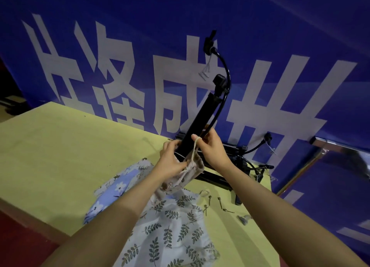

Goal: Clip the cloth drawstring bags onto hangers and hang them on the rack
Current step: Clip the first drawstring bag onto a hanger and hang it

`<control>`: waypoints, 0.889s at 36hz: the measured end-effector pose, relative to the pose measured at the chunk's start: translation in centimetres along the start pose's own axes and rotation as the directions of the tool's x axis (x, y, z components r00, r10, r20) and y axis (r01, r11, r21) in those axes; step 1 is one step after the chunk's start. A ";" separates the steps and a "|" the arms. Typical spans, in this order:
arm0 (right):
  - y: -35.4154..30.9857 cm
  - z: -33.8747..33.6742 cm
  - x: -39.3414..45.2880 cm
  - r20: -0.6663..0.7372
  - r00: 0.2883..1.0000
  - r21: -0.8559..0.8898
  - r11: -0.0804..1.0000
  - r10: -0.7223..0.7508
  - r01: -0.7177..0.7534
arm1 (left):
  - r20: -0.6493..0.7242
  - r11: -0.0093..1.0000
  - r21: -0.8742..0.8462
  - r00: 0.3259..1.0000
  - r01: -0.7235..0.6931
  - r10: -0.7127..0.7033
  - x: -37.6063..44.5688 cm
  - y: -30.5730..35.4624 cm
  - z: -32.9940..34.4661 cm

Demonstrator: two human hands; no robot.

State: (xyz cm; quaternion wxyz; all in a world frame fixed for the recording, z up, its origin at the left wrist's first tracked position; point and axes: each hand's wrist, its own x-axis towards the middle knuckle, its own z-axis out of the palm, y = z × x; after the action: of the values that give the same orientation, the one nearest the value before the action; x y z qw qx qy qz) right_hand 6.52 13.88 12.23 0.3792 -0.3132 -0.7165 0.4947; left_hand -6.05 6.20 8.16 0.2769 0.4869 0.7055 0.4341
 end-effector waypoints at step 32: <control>2.5 -1.8 -1.0 0.027 0.997 -0.075 0.995 0.074 -0.072 | -0.230 0.989 0.015 0.964 0.144 -0.137 1.6 2.7 1.6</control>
State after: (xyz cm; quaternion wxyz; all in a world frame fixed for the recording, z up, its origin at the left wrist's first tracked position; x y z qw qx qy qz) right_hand 8.72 14.69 10.01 0.3383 -0.3457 -0.7279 0.4861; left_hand -4.14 8.62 9.85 0.2164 0.3870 0.7722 0.4551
